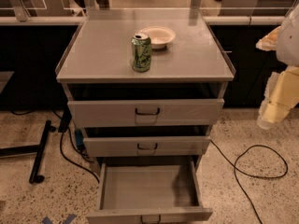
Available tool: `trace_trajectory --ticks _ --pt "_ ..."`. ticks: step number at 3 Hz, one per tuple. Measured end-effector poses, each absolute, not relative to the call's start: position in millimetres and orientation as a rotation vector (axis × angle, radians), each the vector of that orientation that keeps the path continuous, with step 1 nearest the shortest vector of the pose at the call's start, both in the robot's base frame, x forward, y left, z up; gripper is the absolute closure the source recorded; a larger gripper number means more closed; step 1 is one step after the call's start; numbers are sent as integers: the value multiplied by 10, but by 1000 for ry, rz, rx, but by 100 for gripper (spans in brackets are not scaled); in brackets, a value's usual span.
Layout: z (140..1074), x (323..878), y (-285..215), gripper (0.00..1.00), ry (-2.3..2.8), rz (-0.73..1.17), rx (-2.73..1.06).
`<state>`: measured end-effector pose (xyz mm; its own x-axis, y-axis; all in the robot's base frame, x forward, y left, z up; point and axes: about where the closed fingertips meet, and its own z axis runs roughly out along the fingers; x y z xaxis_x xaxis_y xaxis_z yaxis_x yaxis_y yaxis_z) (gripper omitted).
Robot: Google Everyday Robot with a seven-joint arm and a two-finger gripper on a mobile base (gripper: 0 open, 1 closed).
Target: Place green can into bottom drawer
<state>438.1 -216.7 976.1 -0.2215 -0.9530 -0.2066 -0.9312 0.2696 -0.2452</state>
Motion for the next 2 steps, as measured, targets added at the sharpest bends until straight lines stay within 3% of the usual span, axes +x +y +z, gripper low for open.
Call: trace_trajectory --ticks 2 --pt "9731 4511 -2072 0 2189 -10 -1698"
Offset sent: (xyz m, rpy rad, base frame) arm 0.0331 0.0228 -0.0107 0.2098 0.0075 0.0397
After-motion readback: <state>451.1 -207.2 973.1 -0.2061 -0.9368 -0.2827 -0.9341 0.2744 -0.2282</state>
